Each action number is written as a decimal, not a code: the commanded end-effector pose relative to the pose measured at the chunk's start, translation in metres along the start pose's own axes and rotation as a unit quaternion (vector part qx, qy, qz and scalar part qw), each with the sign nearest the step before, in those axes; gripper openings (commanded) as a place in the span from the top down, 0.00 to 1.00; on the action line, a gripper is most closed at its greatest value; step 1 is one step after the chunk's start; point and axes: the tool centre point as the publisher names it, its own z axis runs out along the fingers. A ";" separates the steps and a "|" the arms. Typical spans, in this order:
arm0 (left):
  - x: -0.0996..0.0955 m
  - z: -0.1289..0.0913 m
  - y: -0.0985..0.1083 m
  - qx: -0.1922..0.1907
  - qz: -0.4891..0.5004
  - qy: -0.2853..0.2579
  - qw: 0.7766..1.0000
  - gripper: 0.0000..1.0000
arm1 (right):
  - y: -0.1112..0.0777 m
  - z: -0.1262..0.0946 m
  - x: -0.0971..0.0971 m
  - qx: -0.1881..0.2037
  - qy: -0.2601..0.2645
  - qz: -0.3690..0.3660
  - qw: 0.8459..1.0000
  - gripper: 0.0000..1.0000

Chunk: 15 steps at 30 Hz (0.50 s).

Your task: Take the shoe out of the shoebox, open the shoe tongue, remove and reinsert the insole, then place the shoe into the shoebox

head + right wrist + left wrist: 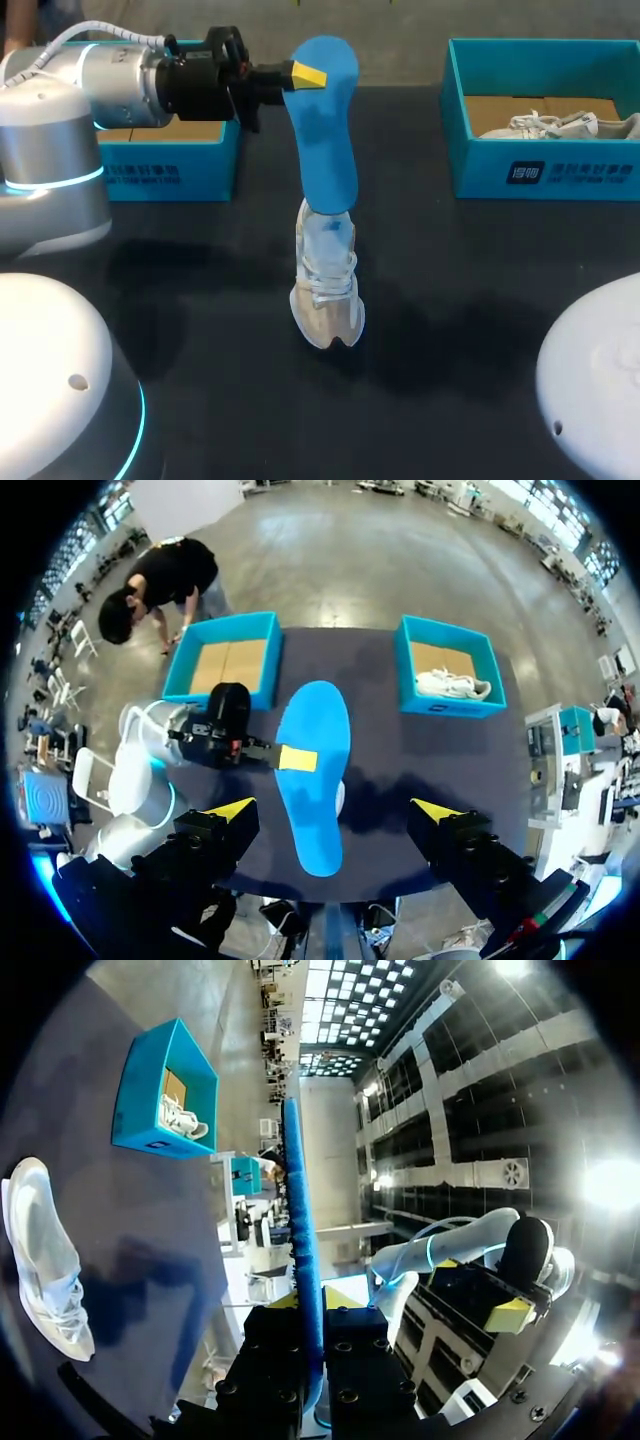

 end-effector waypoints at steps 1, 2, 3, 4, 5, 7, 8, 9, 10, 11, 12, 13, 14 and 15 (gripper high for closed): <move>0.001 0.001 -0.001 -0.002 0.001 -0.001 1.000 1.00 | 0.003 0.005 0.004 0.011 -0.004 0.010 1.000 0.00; 0.001 0.001 -0.001 -0.002 0.001 -0.001 1.000 1.00 | 0.002 0.006 0.004 0.014 -0.006 0.010 1.000 0.00; 0.002 0.001 -0.001 -0.003 0.002 -0.001 1.000 1.00 | 0.002 0.007 0.004 0.016 -0.008 0.012 1.000 0.00; 0.002 0.001 -0.001 -0.003 0.002 -0.001 1.000 1.00 | 0.002 0.008 0.004 0.016 -0.002 0.013 1.000 0.00; 0.002 0.001 -0.001 -0.003 0.002 -0.002 1.000 1.00 | 0.002 0.008 0.004 0.017 -0.003 0.012 1.000 0.00; 0.002 0.000 -0.001 -0.003 0.002 -0.002 1.000 1.00 | 0.002 0.008 0.006 0.017 0.001 0.011 1.000 0.00; 0.002 0.000 -0.001 -0.003 0.002 -0.002 1.000 1.00 | 0.002 0.009 0.006 0.017 0.002 0.011 1.000 0.00; 0.002 0.000 -0.001 -0.004 0.003 -0.002 1.000 1.00 | 0.002 0.009 0.006 0.016 0.003 0.010 1.000 0.00; 0.003 0.000 -0.001 -0.004 0.003 -0.002 1.000 1.00 | 0.002 0.009 0.007 0.016 0.003 0.010 1.000 0.00; 0.003 0.000 -0.001 -0.005 0.003 -0.002 1.000 1.00 | 0.001 0.009 0.007 0.017 0.005 0.010 1.000 0.00; 0.003 -0.001 -0.001 -0.005 0.003 -0.002 1.000 1.00 | 0.001 0.009 0.007 0.017 0.005 0.009 1.000 0.00; 0.003 -0.001 -0.002 -0.005 0.003 -0.002 1.000 1.00 | 0.001 0.009 0.007 0.017 0.006 0.009 1.000 0.00; 0.003 -0.001 -0.002 -0.005 0.003 -0.002 1.000 1.00 | 0.002 0.009 0.007 0.017 0.006 0.009 1.000 0.00; 0.003 -0.001 -0.002 -0.005 0.003 -0.002 1.000 1.00 | 0.002 0.009 0.007 0.017 0.008 0.009 1.000 0.00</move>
